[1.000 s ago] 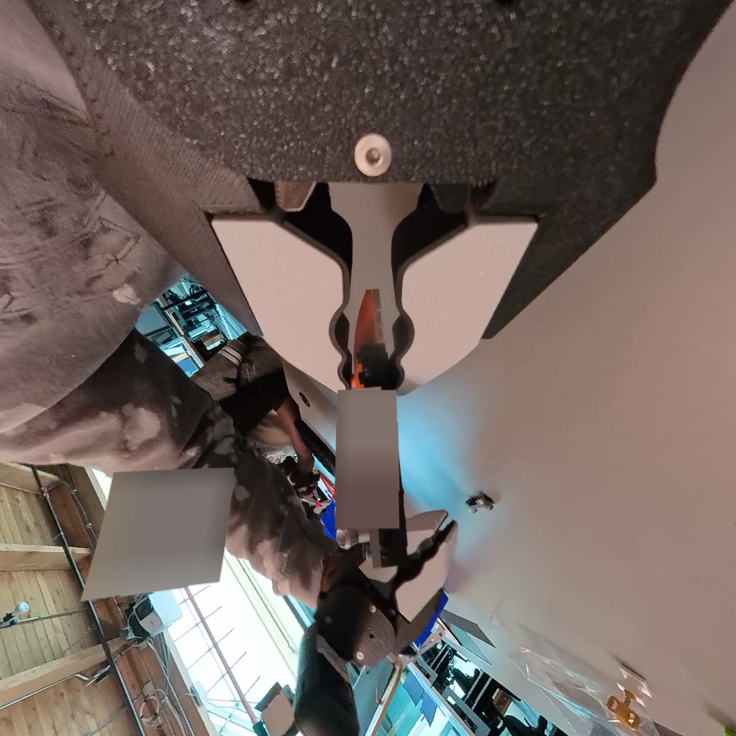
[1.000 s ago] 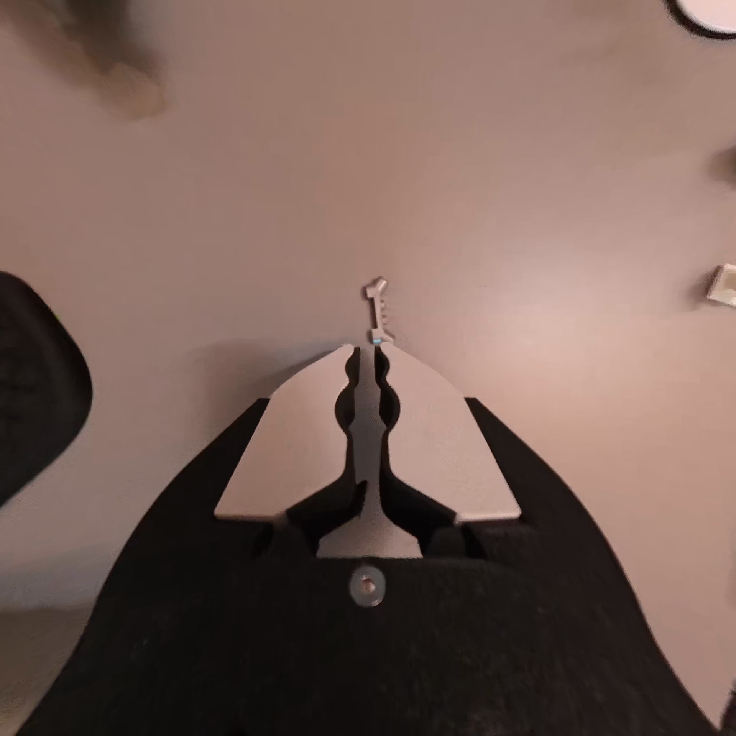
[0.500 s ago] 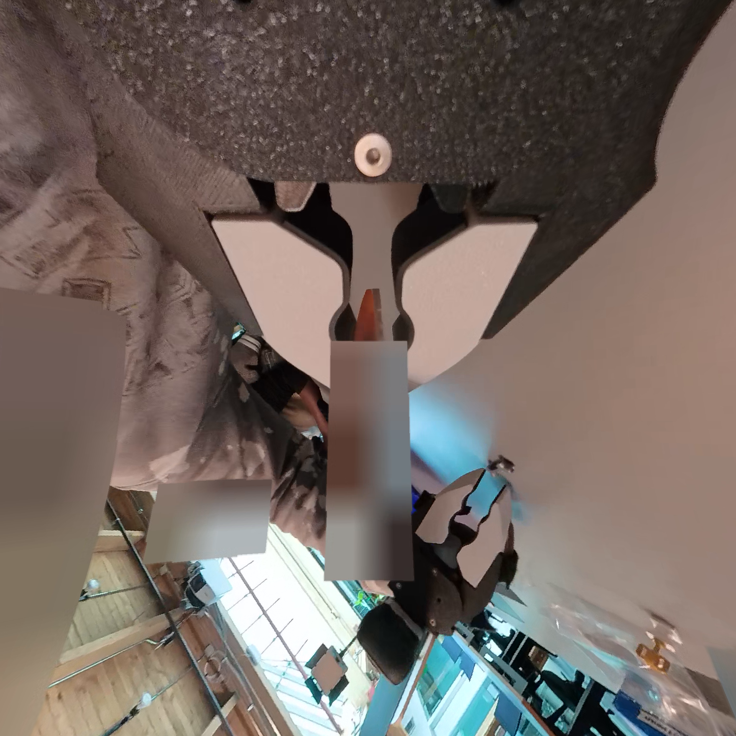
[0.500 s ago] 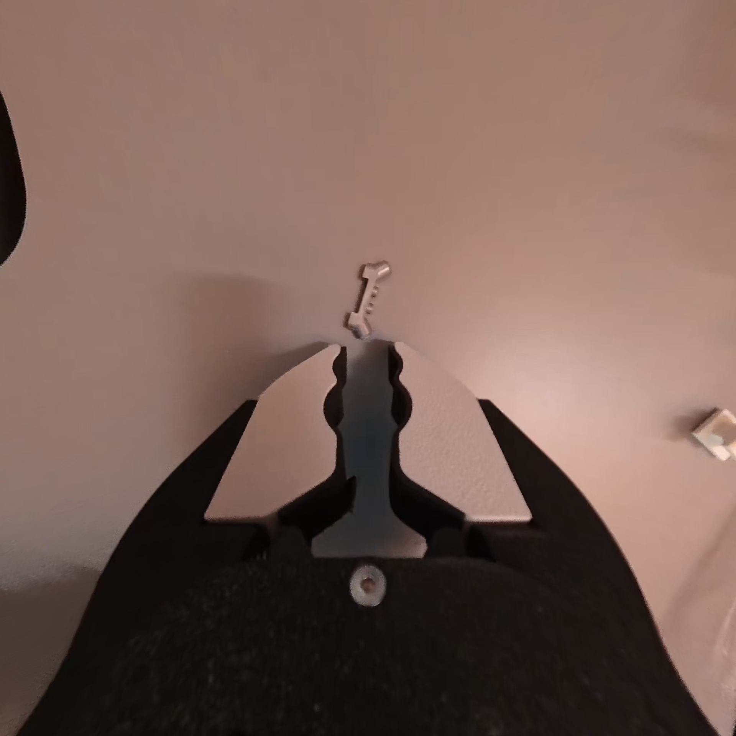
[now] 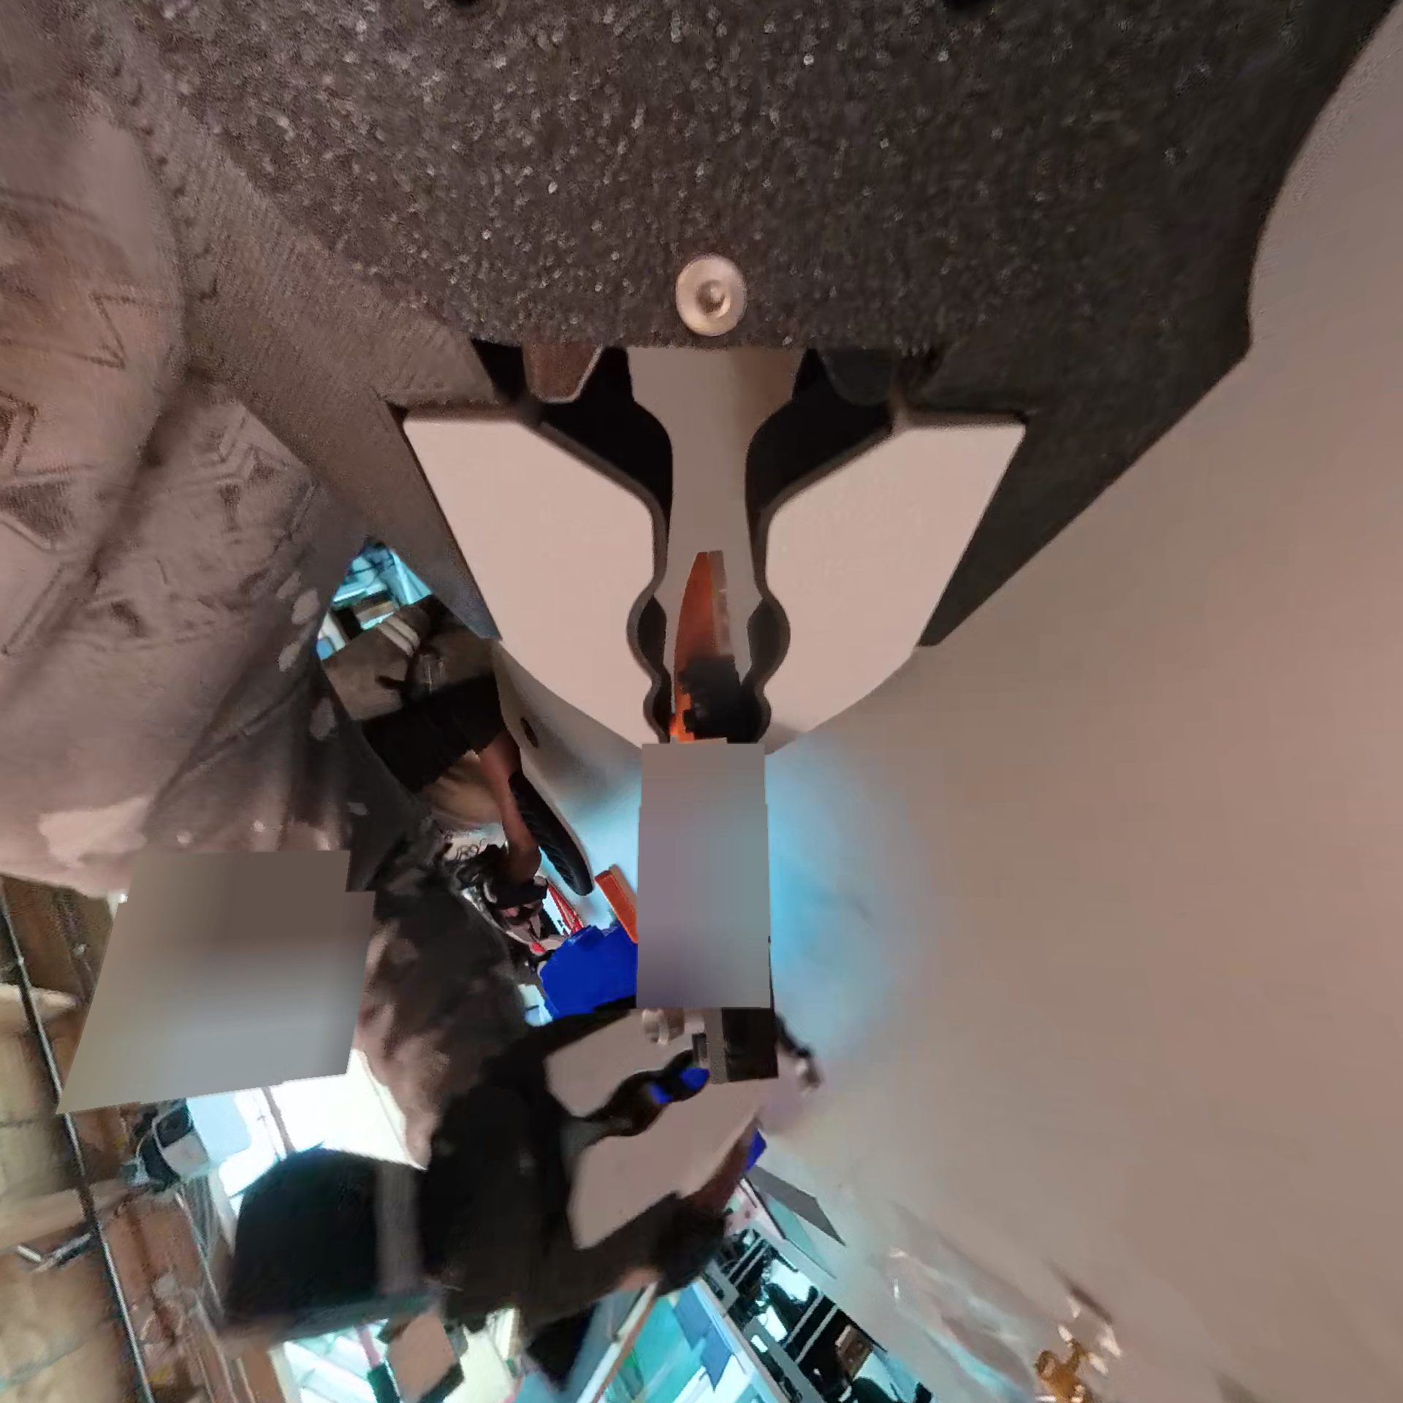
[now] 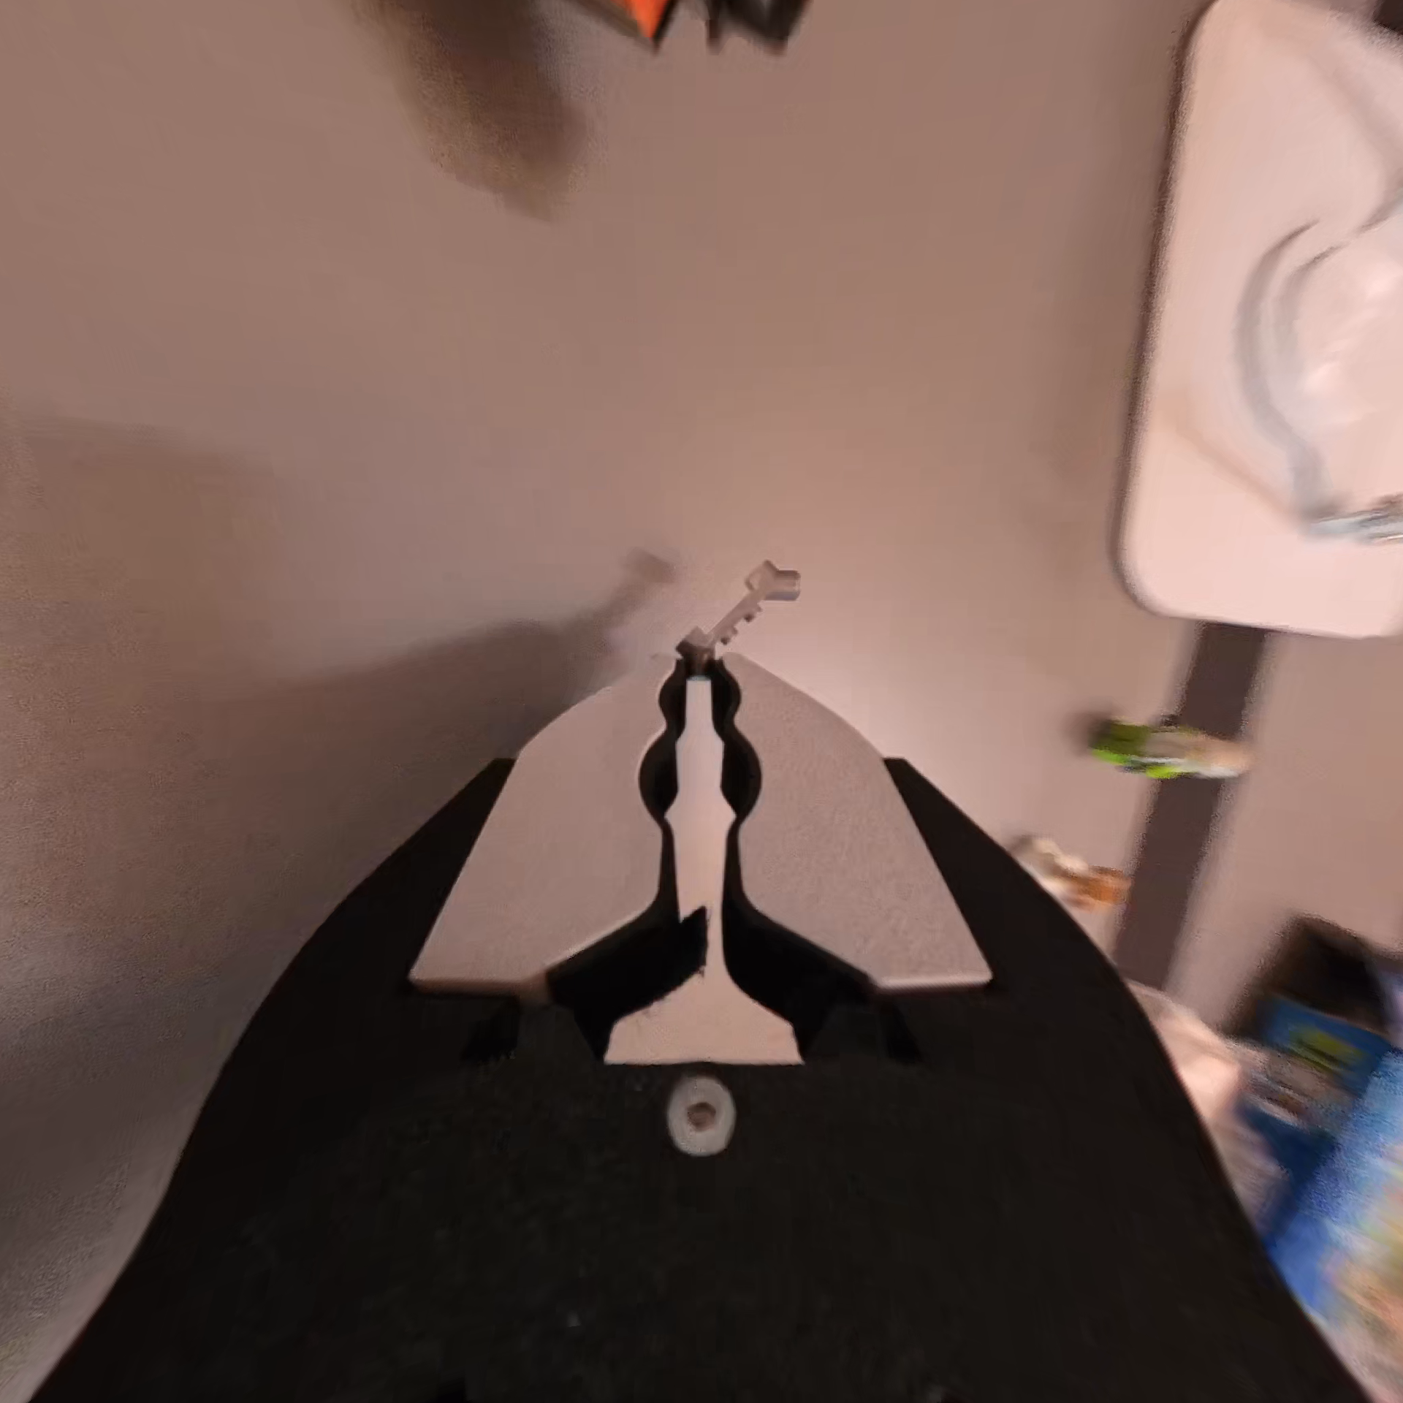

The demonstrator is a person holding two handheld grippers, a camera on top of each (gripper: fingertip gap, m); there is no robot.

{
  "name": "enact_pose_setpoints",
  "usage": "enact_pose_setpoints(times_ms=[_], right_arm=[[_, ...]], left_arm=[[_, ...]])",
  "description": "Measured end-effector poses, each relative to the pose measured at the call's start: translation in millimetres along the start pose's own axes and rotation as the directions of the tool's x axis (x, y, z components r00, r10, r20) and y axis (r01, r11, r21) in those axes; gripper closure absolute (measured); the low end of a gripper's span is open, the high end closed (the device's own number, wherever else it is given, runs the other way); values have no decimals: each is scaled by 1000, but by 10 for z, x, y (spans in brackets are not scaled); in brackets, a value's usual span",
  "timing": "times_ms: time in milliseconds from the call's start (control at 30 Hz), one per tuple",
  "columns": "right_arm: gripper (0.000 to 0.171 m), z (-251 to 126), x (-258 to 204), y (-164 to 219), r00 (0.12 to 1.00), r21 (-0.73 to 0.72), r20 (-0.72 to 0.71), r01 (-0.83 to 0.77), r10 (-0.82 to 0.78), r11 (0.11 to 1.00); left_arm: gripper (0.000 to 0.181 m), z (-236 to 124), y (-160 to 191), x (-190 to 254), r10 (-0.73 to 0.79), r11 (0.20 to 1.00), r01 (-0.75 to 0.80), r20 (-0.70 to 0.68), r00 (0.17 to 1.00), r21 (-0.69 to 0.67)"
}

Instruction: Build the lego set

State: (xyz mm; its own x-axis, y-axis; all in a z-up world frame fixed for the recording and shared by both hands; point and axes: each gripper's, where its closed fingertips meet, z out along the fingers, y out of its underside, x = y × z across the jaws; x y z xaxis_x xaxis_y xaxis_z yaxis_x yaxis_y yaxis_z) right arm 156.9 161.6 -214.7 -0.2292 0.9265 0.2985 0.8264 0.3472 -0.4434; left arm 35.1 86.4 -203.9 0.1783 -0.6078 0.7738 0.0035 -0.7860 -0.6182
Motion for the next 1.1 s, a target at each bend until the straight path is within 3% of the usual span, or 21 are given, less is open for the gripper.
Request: enact_pose_setpoints(times_ms=[100,167,267,400,633,1100], right_arm=[[165,-157,185,-372,954,-148,-226,164,-195,975],[165,-210,239,-645,891,-266,-295,269,-344,926],[165,-186,244,-950,780,-436,-280,415,-559,799],[165,-191,265,-1162,681,-573,-221,488,-698,658],[165,-227,219,-1423,604,-666,-154,521,-782,534],[165,-330,73,-1575,580,-685,-122,539,-806,491]], left_arm=[[164,26,-23,22,-103,994,103,-24,994,26],[164,51,-39,70,-156,986,158,-46,987,46],[164,58,-77,195,-182,979,188,-73,980,84],[164,-16,-117,281,-197,968,206,-75,978,146],[164,-107,-146,419,-176,966,193,-110,978,174],[164,-98,-150,571,-123,971,152,-163,979,185]])
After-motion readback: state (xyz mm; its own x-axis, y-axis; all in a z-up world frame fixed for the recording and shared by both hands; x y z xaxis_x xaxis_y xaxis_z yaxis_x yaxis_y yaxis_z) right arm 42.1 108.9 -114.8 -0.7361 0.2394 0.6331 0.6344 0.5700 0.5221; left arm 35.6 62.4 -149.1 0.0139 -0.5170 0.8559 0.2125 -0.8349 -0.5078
